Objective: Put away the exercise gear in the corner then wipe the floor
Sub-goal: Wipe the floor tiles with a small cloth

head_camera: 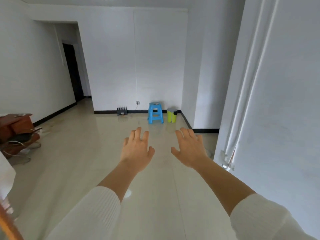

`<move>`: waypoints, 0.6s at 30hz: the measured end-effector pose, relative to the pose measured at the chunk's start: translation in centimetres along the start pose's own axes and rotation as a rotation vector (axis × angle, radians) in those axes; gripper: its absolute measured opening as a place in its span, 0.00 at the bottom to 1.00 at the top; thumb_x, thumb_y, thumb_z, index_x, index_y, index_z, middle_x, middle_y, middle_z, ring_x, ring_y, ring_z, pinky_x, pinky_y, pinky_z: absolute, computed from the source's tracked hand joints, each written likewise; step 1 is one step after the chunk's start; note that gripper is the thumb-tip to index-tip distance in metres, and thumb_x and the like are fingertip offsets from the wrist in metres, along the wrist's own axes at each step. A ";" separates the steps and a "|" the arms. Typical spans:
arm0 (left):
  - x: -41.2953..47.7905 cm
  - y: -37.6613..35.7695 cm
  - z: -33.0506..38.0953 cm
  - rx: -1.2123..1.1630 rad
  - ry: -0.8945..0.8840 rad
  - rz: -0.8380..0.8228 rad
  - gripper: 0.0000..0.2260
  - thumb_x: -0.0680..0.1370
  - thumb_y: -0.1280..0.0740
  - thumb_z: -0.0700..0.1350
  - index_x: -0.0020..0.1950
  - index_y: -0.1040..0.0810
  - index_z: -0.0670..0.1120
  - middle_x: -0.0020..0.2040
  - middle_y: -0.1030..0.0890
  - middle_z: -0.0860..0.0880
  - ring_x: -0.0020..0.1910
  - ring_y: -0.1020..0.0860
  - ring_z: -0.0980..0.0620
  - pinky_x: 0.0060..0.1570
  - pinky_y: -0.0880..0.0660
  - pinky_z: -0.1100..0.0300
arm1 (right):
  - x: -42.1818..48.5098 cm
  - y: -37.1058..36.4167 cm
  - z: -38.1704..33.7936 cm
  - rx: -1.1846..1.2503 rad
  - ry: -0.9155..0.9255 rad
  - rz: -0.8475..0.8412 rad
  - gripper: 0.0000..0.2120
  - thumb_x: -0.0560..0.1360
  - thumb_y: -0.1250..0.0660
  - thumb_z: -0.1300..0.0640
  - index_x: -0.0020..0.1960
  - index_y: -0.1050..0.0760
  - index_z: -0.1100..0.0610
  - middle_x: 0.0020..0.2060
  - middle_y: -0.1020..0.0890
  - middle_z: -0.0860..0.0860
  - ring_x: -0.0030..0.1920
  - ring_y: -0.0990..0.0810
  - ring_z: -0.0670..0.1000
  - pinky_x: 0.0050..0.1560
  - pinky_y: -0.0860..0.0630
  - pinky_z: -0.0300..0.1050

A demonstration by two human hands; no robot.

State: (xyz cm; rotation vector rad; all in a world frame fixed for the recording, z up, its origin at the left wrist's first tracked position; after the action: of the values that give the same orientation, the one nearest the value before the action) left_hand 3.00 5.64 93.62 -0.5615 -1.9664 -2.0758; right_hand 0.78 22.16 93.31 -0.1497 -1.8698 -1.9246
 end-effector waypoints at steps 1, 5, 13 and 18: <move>3.0 -1.6 -0.9 0.023 -0.012 0.000 0.25 0.79 0.45 0.54 0.74 0.43 0.48 0.75 0.44 0.44 0.73 0.44 0.45 0.69 0.39 0.47 | 3.2 -1.4 0.3 -0.015 0.007 0.002 0.27 0.77 0.43 0.41 0.72 0.40 0.53 0.71 0.37 0.52 0.69 0.38 0.54 0.66 0.37 0.57; 15.9 -7.6 -4.3 0.112 -0.021 -0.036 0.25 0.79 0.46 0.53 0.75 0.45 0.48 0.76 0.46 0.43 0.74 0.45 0.44 0.70 0.40 0.46 | 16.4 -6.9 2.1 -0.049 0.003 -0.019 0.27 0.77 0.44 0.42 0.72 0.41 0.54 0.71 0.38 0.52 0.70 0.39 0.55 0.67 0.40 0.58; 37.8 -17.8 -11.4 0.147 -0.023 -0.080 0.26 0.82 0.53 0.56 0.78 0.54 0.49 0.79 0.59 0.44 0.77 0.57 0.44 0.74 0.51 0.43 | 39.9 -17.0 2.4 -0.010 -0.025 -0.066 0.32 0.80 0.49 0.41 0.77 0.53 0.55 0.77 0.49 0.52 0.77 0.51 0.54 0.72 0.49 0.62; 51.3 -25.8 -17.5 0.162 0.006 -0.082 0.28 0.81 0.58 0.60 0.78 0.58 0.51 0.78 0.62 0.45 0.77 0.61 0.45 0.75 0.54 0.44 | 54.6 -24.4 1.7 -0.028 0.006 -0.056 0.32 0.80 0.51 0.41 0.78 0.54 0.56 0.78 0.50 0.52 0.77 0.53 0.54 0.73 0.52 0.63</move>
State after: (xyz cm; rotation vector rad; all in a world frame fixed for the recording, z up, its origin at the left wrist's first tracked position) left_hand -56.09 -4.82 91.50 -0.4488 -2.1634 -1.9370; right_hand -57.81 10.22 91.77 -0.1015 -1.8622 -1.9868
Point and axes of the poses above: each hand's wrist, its own x-axis towards the middle knuckle, its own y-axis out of the back of the hand, z = x × y, the point moved 8 cm from there along x, towards the middle knuckle
